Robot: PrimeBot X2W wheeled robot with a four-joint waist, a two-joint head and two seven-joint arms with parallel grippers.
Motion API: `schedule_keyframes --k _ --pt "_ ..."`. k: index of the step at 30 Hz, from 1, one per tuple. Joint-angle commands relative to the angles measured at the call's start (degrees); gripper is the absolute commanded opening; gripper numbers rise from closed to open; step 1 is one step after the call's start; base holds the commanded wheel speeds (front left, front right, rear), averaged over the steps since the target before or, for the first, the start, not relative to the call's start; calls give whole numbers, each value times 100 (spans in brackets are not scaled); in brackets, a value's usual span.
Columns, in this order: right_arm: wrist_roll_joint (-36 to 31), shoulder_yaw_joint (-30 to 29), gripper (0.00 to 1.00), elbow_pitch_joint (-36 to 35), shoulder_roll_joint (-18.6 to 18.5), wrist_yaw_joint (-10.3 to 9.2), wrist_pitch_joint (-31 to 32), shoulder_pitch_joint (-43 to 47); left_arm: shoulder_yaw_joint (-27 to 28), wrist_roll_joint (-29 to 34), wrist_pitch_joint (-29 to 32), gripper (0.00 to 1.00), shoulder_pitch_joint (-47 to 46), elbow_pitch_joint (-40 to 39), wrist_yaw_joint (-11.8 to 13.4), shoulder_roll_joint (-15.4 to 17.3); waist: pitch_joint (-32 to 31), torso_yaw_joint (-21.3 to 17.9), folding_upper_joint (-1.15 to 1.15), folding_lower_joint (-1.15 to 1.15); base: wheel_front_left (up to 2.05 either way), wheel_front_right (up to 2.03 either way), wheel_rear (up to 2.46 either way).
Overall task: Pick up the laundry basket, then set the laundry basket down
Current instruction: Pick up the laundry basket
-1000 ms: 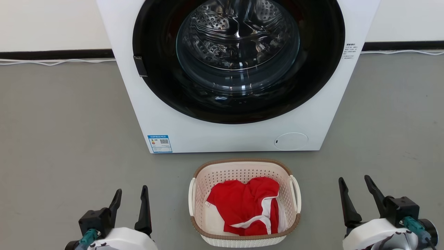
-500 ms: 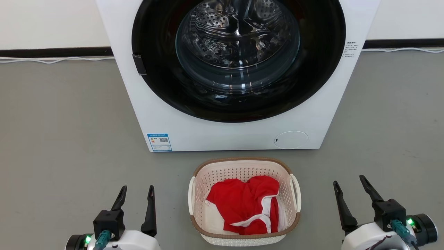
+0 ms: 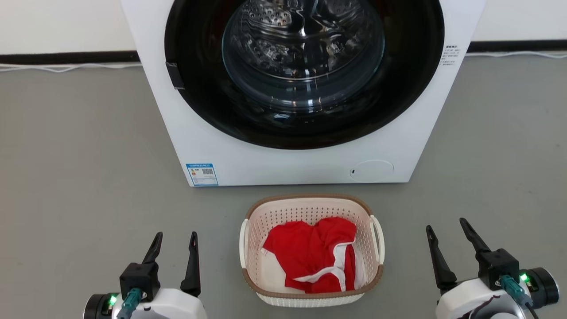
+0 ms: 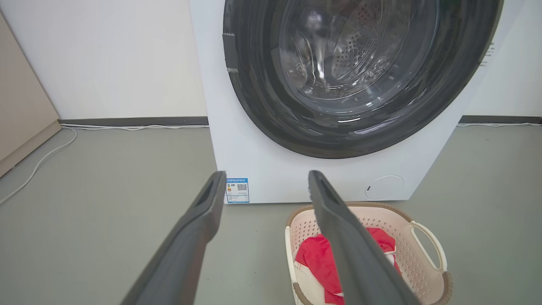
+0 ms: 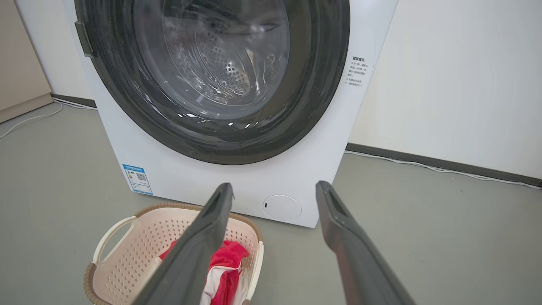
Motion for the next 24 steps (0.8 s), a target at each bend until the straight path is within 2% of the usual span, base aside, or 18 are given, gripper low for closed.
schedule_keyframes --k 1,10,24 --pt "11 133 100 -117 -68 36 -79 -284 152 -40 -54 100 -304 -134 36 56 90 -15 0 0 0 0 0" --pt "79 313 100 -46 -53 36 -79 -559 43 -260 -54 100 -492 25 58 56 414 -161 0 0 0 0 0" --pt "116 243 100 326 -38 36 -79 -1344 -143 -447 -54 100 -1347 355 171 56 1503 -238 0 0 0 0 0"
